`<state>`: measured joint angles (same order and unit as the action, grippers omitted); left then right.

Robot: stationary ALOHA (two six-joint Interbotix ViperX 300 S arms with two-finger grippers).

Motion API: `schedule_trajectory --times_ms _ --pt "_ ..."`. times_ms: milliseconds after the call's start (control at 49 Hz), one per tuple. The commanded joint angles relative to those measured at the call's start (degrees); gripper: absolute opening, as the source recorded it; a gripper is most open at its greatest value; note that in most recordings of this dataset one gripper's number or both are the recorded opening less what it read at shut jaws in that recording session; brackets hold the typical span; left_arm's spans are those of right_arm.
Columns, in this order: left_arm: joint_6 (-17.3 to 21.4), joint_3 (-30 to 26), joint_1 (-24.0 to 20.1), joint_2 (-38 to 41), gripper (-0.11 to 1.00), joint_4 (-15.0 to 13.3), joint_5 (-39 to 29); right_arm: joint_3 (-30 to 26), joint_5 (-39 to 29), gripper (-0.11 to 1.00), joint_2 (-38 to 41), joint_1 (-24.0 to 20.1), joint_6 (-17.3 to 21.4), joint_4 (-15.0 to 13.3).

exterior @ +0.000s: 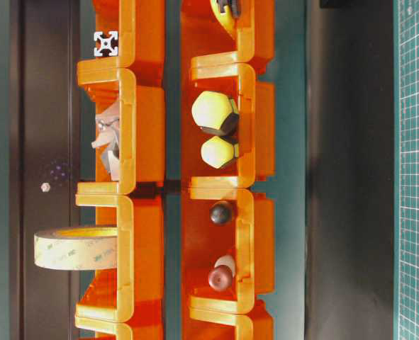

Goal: Pick frame from container rack with right arm.

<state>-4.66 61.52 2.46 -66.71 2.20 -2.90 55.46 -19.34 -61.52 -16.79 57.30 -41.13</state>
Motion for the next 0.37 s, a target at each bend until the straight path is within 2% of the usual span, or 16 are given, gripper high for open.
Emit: schedule_trajectory --times_ms 0,347 --pt "0.1 -1.8 0.1 0.7 0.00 0.2 0.3 -0.4 -0.1 0.84 0.2 0.2 -0.1 -0.3" --pt "-0.2 -1.8 0.1 0.4 0.00 0.2 0.7 0.8 -0.1 0.84 0.0 0.2 -0.1 -0.3"
